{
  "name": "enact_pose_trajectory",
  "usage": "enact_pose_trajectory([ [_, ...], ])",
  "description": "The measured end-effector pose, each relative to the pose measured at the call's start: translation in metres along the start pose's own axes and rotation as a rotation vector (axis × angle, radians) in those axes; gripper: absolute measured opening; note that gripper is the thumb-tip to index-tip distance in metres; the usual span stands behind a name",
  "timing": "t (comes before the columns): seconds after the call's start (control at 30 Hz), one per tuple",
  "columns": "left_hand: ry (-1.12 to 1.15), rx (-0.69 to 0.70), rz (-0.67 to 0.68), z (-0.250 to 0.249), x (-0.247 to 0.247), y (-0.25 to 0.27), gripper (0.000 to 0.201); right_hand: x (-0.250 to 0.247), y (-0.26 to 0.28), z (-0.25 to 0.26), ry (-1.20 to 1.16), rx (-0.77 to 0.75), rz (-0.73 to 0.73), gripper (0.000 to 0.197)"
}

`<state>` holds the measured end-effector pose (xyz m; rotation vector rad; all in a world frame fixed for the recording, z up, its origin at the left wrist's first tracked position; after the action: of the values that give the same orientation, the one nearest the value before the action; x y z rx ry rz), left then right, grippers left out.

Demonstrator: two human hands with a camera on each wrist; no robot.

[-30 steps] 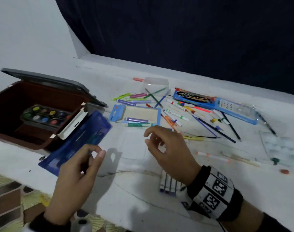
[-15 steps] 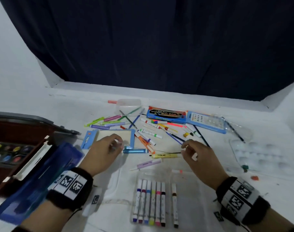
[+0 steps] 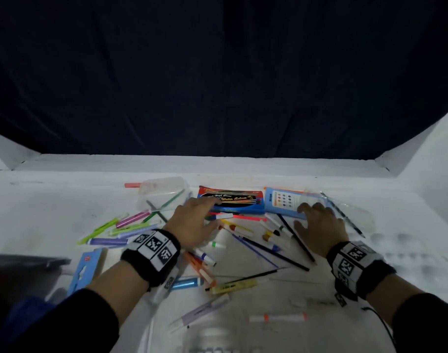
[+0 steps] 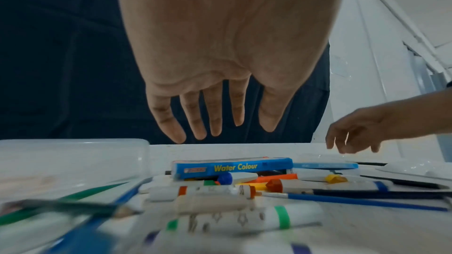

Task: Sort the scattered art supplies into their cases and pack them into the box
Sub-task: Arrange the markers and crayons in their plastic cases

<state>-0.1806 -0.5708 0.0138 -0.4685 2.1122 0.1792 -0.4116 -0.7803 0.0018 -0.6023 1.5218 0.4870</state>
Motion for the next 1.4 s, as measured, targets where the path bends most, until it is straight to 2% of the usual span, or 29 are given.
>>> enact_pose_trajectory([
  [0.1,-0.044,0.026,0.042,-0.009,0.012,-0.048,0.051,-0.003,-0.026,-0.020,0.035,0.049,-0.047,0.041],
  [0.17,-0.069,0.020,0.127,-0.008,0.020,-0.074,0.055,-0.002,-0.042,-0.032,0.055,0.065,0.011,0.050],
  [0.23,-0.112,-0.030,0.248,-0.003,0.027,-0.093,0.073,0.002,-0.054,-0.043,0.081,0.069,0.085,0.061],
  [0.3,-0.163,-0.078,0.313,0.003,0.031,-0.106,0.087,0.007,-0.062,-0.052,0.102,0.071,0.196,0.069],
  [0.4,-0.217,-0.103,0.278,0.003,0.032,-0.118,0.084,0.015,-0.065,-0.063,0.153,0.026,0.305,0.068],
  [0.5,-0.221,-0.131,0.221,0.004,0.028,-0.122,0.084,0.017,-0.063,-0.067,0.225,-0.017,0.226,0.054],
  [0.63,-0.108,-0.124,0.136,-0.009,0.011,-0.108,0.093,-0.003,-0.053,-0.065,0.107,-0.015,0.129,0.038],
  [0.73,-0.030,-0.063,0.031,-0.025,-0.009,-0.084,0.093,-0.027,-0.033,-0.058,0.092,-0.045,-0.022,0.025],
  [0.87,0.048,0.061,-0.123,-0.059,-0.041,-0.034,0.093,-0.061,0.013,-0.045,-0.023,-0.193,-0.288,0.018],
  [1.0,0.127,0.138,-0.146,-0.082,-0.060,0.041,0.095,-0.086,0.083,-0.028,-0.212,-0.383,-0.410,0.014],
  [1.1,0.127,0.160,-0.082,-0.084,-0.052,0.099,0.095,-0.087,0.135,-0.015,-0.234,-0.500,-0.345,0.013],
  [1.23,0.105,0.159,0.069,-0.068,-0.021,0.167,0.089,-0.066,0.185,-0.007,-0.196,-0.592,-0.204,0.017],
  [1.33,0.082,0.114,0.169,-0.051,0.002,0.206,0.088,-0.053,0.212,-0.007,-0.149,-0.608,-0.089,0.014],
  [1.4,0.047,0.086,0.204,-0.046,0.014,0.224,0.089,-0.047,0.224,-0.011,-0.170,-0.580,-0.079,0.009],
])
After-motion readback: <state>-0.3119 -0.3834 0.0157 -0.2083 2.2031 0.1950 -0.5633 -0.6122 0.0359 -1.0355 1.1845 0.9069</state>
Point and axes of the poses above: each hand's wrist, its own y-axis away from the middle knuckle, its own x-axis out of the palm, z = x × y, the point moved 1 cm from there along -y, towards the middle knuckle, and after that the axes turned 12 degrees about y, right-handed, at the moved point
